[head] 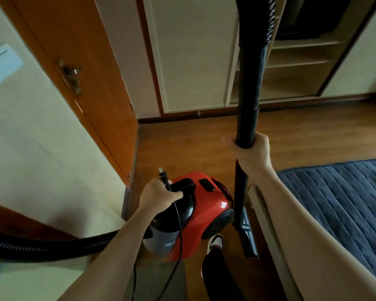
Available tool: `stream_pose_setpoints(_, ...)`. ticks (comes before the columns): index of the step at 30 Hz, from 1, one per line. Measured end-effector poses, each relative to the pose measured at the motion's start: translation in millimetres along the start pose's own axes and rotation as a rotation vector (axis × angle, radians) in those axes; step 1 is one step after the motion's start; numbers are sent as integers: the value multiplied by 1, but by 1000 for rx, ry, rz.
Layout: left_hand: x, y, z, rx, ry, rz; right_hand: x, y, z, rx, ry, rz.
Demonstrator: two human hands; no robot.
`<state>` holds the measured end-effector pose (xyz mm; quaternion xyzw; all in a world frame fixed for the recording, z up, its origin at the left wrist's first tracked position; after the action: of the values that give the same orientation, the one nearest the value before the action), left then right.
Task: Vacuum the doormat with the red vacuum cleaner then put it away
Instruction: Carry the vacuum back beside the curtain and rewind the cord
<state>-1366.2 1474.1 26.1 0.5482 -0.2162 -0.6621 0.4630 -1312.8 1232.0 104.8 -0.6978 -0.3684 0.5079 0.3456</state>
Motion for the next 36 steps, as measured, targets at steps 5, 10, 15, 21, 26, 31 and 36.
stream_pose_setpoints(5, 21, 47, -100, 56, -50, -12, 9, 42, -103, -3, 24, -34)
stream_pose_setpoints(10, 44, 103, -194, 43, -71, 13, 9, 71, -207, 3, 32, -50)
stream_pose_setpoints(15, 86, 165, -273, 75, -333, 151, 2, 93, -295, 5, 50, -72)
stream_pose_setpoints(21, 86, 261, -309, 105, -264, 5, 0, 118, -375, 5, 88, -56)
stream_pose_setpoints(26, 100, 236, -431, 91, -152, 108, -1, 144, -432, 38, 145, -35)
stream_pose_setpoints(31, 128, 278, -522, 190, -330, 67, 6, 171, -500, 89, 214, -20)
stream_pose_setpoints(36, 148, 329, -619, 240, -424, 68, 15, 190, -585, 180, 311, -1)
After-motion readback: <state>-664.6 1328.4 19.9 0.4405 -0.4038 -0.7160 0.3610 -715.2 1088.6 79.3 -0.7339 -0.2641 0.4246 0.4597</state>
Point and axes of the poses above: each hand's wrist, its own z-axis away from the middle knuckle, its own x-axis out of the palm, y = z × x, the point moved 2 cm from there along -z, towards the middle knuckle, and after that the axes turned 15 degrees about z, right-handed, at the moved point
